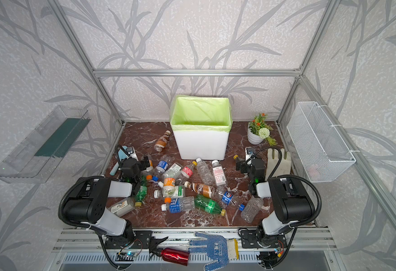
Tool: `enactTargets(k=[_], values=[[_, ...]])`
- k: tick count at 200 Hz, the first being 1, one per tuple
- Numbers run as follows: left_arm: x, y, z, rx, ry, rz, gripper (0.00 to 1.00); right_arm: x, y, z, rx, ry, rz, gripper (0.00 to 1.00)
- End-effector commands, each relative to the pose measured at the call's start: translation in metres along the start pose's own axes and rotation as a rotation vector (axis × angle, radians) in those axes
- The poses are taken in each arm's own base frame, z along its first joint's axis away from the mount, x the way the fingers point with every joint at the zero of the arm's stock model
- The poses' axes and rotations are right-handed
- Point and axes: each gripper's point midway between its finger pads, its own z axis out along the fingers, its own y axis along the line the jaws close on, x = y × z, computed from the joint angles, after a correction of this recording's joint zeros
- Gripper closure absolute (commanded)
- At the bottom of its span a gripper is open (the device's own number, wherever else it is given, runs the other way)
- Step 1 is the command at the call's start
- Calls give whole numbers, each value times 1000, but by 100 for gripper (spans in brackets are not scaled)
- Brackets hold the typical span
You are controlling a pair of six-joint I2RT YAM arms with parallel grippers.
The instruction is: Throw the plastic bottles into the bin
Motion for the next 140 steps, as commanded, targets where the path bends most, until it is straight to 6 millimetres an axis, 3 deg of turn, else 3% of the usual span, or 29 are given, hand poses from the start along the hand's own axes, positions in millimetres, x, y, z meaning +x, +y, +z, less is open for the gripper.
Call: enactTargets(k=[1, 41, 67, 100, 140], values=[[-19, 8, -1, -46, 27, -7, 1, -17, -1, 1, -2, -28, 3, 0], [-94, 1, -6, -13, 115, 40, 1, -41, 1, -13, -32, 120, 60, 3], [-121, -24, 2, 99, 153, 64, 2, -49, 4, -24, -50, 156, 125, 3], [-125, -75, 25, 266, 326, 165, 2, -49, 16, -28, -113, 269, 155, 7], [-100, -128, 48, 344, 470, 306, 2, -44, 15, -32, -95, 327, 186, 7]])
